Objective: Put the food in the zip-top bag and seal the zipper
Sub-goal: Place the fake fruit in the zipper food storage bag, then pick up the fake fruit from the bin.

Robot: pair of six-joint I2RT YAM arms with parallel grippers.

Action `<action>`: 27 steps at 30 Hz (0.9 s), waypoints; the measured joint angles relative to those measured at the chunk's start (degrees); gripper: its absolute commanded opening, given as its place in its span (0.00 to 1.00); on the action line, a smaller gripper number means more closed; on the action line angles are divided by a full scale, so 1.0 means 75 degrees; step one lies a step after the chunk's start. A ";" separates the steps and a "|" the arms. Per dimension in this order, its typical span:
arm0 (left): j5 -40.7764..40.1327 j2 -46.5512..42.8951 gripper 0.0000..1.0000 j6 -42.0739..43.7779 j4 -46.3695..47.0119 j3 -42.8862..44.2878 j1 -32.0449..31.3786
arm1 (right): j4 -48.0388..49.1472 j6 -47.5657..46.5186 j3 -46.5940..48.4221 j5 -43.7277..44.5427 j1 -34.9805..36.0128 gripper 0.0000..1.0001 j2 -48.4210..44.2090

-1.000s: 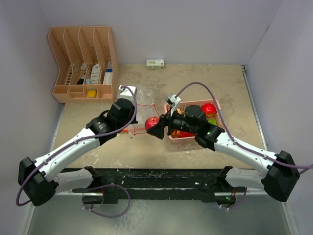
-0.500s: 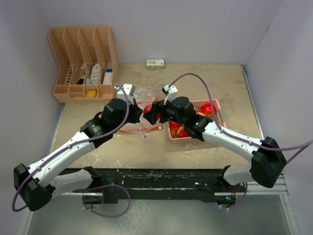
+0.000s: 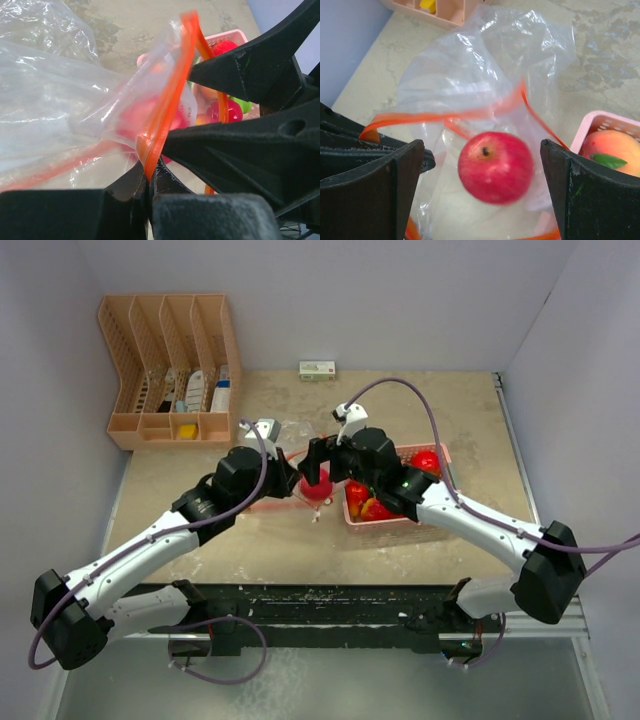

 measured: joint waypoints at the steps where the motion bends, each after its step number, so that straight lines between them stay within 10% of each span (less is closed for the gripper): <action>1: 0.0023 0.0041 0.00 -0.0006 0.0041 -0.0003 0.0000 | -0.0096 -0.0041 0.0009 -0.0006 0.0003 0.99 -0.0012; 17: 0.0070 0.0189 0.00 -0.0012 0.0160 -0.0017 0.0000 | -0.2288 0.0431 0.0009 0.1827 -0.0737 1.00 -0.2218; 27: 0.0076 -0.0210 0.00 0.0006 0.0102 -0.0087 0.0000 | -0.3532 0.1189 -0.0140 0.2474 -0.2553 1.00 0.0256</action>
